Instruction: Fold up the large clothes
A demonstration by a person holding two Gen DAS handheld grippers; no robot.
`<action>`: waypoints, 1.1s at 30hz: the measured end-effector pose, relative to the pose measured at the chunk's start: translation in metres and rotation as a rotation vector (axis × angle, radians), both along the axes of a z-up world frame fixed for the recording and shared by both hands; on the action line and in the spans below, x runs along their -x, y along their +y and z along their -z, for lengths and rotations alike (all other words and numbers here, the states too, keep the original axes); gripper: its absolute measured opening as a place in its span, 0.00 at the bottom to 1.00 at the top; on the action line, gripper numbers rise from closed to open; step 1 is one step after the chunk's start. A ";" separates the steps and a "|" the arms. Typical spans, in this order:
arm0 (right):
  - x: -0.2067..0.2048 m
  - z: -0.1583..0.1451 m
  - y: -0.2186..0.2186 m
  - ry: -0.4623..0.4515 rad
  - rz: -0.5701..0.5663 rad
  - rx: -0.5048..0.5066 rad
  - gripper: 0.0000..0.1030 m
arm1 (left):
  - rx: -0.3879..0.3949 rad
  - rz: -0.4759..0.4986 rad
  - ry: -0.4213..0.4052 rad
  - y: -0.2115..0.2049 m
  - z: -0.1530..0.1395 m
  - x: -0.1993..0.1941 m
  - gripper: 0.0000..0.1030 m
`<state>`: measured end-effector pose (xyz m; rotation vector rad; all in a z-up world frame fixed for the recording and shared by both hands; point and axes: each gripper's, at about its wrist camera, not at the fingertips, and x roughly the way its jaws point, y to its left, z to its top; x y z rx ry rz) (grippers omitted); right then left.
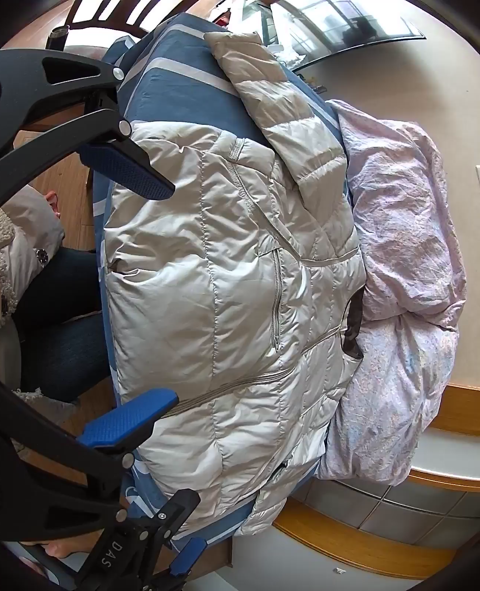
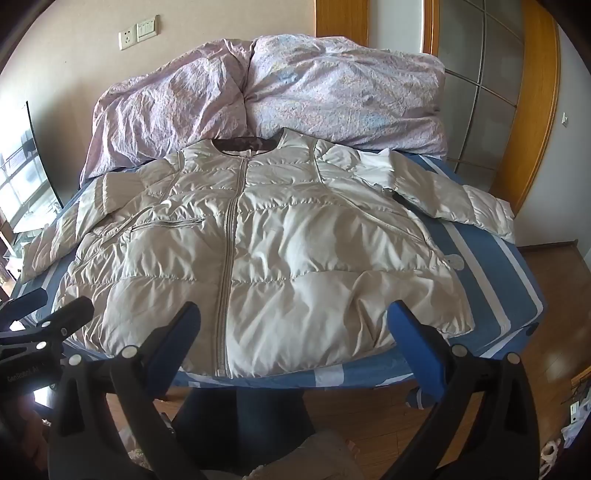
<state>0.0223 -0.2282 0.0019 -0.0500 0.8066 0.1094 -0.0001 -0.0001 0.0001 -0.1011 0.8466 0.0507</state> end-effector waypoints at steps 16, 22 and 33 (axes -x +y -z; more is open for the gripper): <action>0.000 0.000 0.001 0.000 -0.001 -0.007 0.98 | 0.005 0.002 0.004 0.000 0.000 0.000 0.99; 0.001 -0.001 0.001 -0.001 -0.002 -0.008 0.98 | 0.006 0.002 0.005 0.000 0.000 0.000 0.99; 0.001 -0.001 0.001 -0.001 -0.002 -0.009 0.98 | 0.005 0.002 0.004 0.000 0.000 0.000 0.99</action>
